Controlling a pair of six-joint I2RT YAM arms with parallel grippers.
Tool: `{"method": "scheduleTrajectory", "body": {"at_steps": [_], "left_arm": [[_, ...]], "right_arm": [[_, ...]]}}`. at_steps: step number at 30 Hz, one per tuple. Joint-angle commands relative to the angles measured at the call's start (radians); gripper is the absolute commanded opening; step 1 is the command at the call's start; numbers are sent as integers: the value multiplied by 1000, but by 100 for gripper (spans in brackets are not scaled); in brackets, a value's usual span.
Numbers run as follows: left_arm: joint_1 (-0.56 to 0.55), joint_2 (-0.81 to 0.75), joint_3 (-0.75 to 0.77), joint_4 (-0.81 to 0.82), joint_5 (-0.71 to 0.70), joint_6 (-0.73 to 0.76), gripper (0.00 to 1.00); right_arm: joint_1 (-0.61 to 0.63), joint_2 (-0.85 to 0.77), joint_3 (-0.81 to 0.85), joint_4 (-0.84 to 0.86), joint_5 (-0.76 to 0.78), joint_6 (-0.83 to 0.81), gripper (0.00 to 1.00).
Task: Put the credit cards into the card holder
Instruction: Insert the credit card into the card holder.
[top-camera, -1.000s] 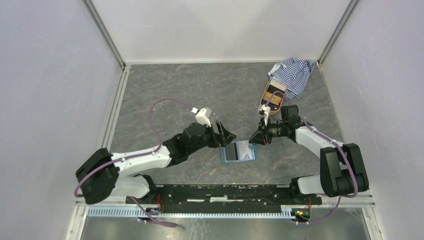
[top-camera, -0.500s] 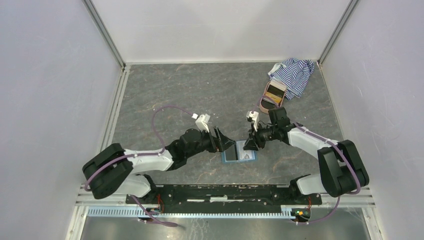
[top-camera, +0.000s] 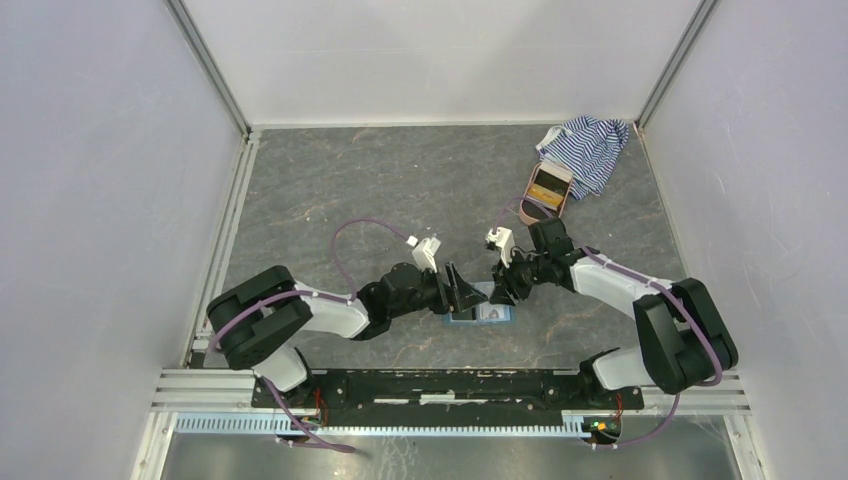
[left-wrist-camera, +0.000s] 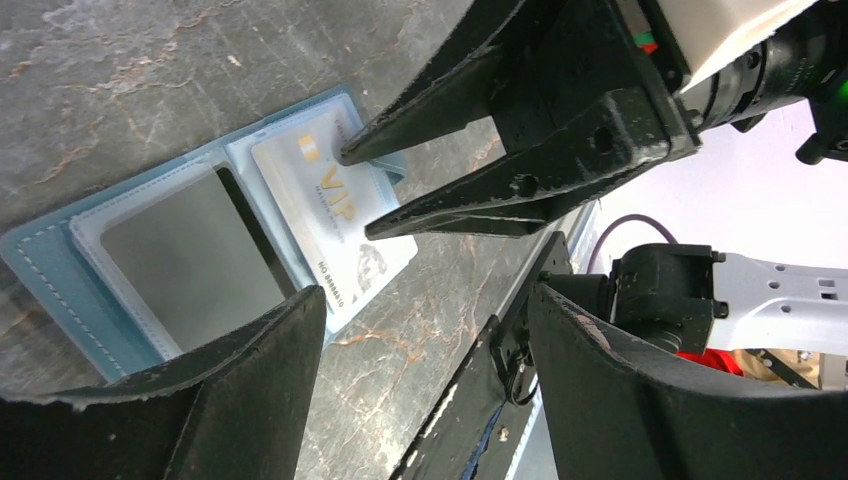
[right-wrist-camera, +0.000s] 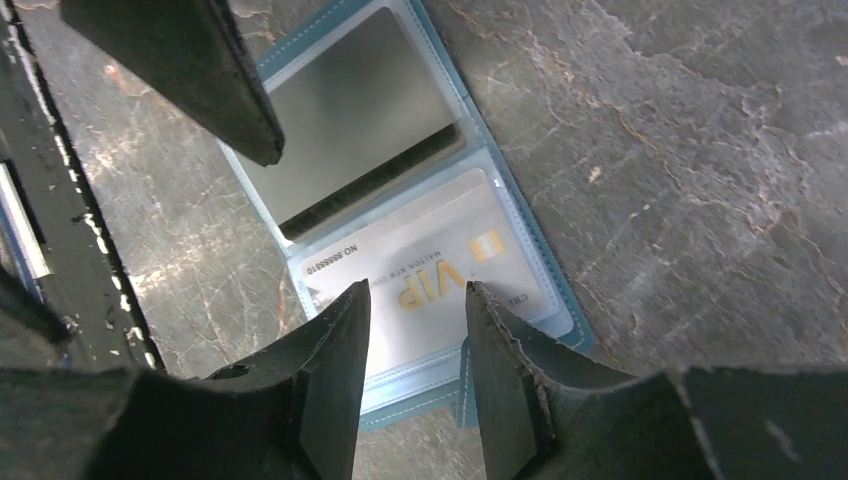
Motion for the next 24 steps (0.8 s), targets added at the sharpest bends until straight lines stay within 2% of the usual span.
{"method": "scheduleTrajectory", "body": {"at_steps": [1, 9, 16, 24], "left_arm": [[-19, 15, 49, 11, -37, -22, 80], [-20, 97, 43, 66, -39, -84, 79], [-23, 134, 50, 73, -42, -99, 71], [-32, 133, 85, 5, -48, -69, 67]], "right_arm": [[3, -29, 10, -3, 82, -20, 47], [2, -68, 9, -4, 112, -11, 48], [-25, -52, 12, -7, 90, 21, 48], [-127, -51, 0, 11, -43, 70, 48]]}}
